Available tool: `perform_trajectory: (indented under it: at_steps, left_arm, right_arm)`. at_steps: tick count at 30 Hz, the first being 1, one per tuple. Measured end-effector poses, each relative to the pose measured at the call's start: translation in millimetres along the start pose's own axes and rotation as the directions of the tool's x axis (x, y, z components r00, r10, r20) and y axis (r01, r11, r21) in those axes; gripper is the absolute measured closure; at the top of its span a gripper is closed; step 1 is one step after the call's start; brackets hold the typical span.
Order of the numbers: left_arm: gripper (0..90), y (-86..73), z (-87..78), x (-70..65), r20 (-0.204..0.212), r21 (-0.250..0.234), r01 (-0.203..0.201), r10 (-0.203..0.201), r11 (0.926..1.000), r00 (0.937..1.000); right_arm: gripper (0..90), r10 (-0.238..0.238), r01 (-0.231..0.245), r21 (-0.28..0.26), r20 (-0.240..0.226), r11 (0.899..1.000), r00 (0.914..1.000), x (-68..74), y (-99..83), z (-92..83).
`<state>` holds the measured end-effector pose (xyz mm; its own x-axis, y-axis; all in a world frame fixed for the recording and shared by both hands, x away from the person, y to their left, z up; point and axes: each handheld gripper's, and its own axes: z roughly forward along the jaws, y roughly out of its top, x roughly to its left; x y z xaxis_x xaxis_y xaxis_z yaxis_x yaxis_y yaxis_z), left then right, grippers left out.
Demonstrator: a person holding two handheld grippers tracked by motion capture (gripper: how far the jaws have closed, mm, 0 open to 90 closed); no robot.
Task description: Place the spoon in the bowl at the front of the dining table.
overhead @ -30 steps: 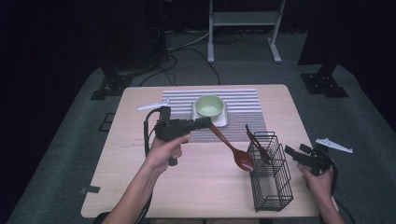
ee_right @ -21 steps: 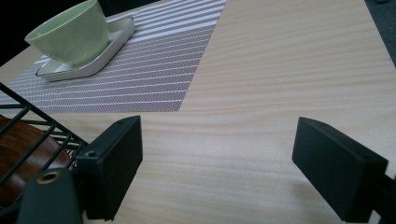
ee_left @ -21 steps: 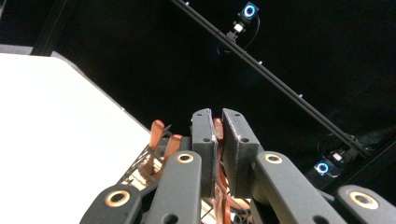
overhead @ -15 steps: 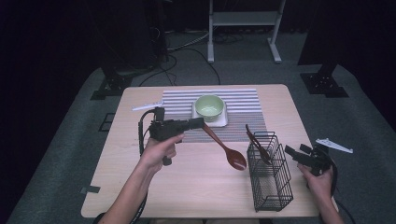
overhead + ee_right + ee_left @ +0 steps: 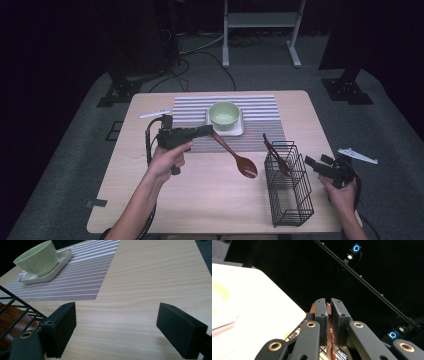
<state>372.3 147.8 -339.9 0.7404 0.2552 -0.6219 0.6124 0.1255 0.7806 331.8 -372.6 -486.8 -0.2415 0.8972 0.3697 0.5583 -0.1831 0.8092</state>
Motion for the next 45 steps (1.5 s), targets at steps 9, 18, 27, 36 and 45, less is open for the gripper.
perform_trajectory:
  at_steps: [9, 18, 27, 36, 45]
  left_arm:
    - [84.3, -1.6, -2.7, 16.0, -0.042, 0.002, 0.015, -0.015, 0.9999, 0.999]
    - [84.3, -1.6, -0.8, 26.4, -0.065, -0.003, 0.032, -0.033, 0.9995, 0.9974]
    - [84.3, 2.6, 0.4, 32.1, -0.086, -0.003, 0.034, -0.034, 0.9994, 0.9957]
    - [84.3, 5.9, 0.0, 39.9, -0.11, -0.006, 0.039, -0.039, 0.9992, 0.9932]
    - [84.3, 11.7, 1.5, 49.2, -0.142, -0.009, 0.035, -0.036, 0.9994, 0.9892]
  right_arm:
    - [14.7, -0.002, 0.002, 0.003, -0.005, 1.0, 1.0, 0.0, 0.1, 0.4]
    - [14.7, -0.001, 0.001, 0.004, -0.009, 1.0, 1.0, 0.3, 0.1, 0.8]
    - [14.6, 0.0, 0.0, 0.001, -0.008, 1.0, 1.0, 0.1, 0.0, 0.6]
    - [14.6, 0.001, -0.001, -0.001, -0.006, 1.0, 1.0, 0.1, 0.0, 0.4]
    - [14.6, 0.007, -0.007, 0.001, -0.006, 1.0, 1.0, 0.0, 0.0, 0.4]
